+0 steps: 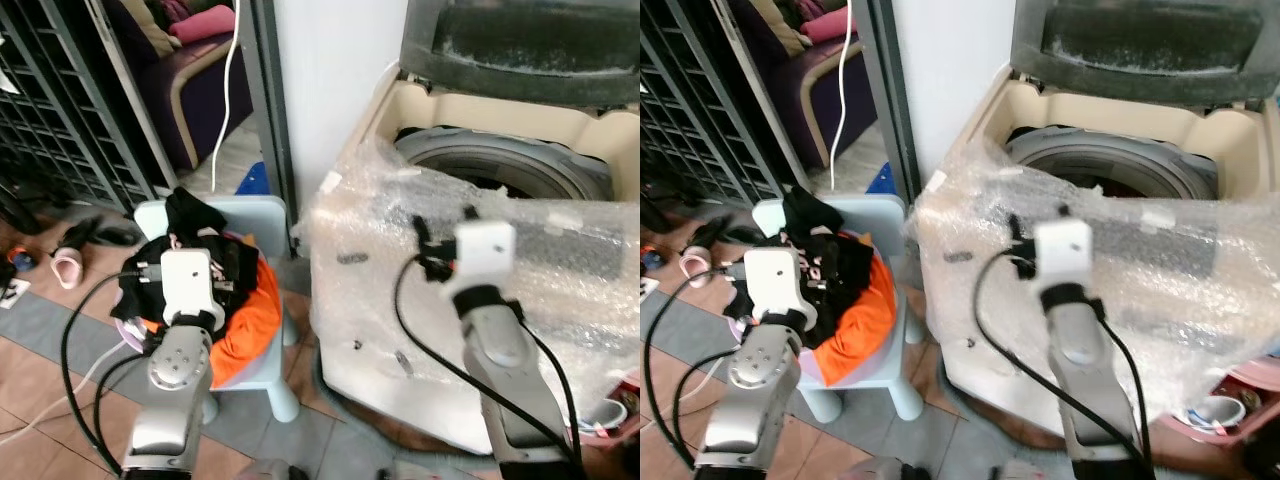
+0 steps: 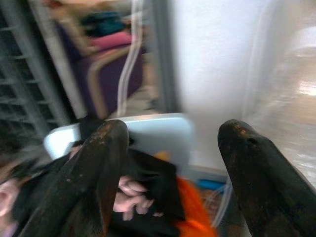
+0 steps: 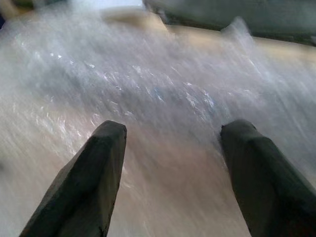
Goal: Clothes washing
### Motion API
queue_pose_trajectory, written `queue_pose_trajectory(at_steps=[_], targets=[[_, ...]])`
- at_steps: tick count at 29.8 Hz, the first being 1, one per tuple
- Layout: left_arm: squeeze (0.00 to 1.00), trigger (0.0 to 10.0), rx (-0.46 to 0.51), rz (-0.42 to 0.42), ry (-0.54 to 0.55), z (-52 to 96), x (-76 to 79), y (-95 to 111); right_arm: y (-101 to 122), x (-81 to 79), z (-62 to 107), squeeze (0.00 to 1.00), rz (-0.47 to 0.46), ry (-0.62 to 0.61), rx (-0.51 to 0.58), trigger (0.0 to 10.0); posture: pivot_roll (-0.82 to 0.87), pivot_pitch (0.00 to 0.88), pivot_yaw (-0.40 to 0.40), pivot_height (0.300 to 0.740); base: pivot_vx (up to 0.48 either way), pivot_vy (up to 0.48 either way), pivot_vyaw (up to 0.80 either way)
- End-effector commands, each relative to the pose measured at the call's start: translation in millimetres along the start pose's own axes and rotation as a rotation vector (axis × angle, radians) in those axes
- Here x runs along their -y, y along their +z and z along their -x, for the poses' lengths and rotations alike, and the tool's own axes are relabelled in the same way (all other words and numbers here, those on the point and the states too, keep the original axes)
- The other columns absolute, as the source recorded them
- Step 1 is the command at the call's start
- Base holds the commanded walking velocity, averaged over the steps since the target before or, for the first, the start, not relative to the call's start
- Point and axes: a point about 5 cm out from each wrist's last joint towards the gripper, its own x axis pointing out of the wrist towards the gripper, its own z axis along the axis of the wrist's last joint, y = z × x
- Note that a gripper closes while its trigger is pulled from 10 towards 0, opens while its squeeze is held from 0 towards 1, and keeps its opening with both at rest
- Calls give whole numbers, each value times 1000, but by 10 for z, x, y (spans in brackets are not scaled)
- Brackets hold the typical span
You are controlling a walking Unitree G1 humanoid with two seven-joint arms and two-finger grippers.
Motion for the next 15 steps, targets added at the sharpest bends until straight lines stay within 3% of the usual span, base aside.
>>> queue_pose_trajectory(at_steps=[1, 3, 10, 13, 15], targets=[[0, 10000, 0, -20, 21, 6, -95, 15, 52, -88, -26, 0, -19, 27, 6, 10000, -79, 0, 96, 740, 0, 480, 0], [0, 10000, -4, -21, 24, 9, -108, 7, 60, -154, -45, 0, 20, 60, 12, 10000, -82, 0, 97, 740, 0, 480, 0], [0, 10000, 8, -35, 40, 28, -132, 9, -17, -259, -32, 0, -71, 77, -47, 10000, -65, 0, 82, 740, 0, 418, 0], [0, 10000, 11, -49, 40, 54, -161, -2, -36, -258, -20, 0, -36, 100, -50, 10000, -58, 0, 68, 740, 0, 0, 0], [0, 10000, 8, -58, 50, 106, -208, -40, -105, -250, 16, 0, -92, 163, -80, 10000, -37, 0, 34, 740, 0, 0, 0]])
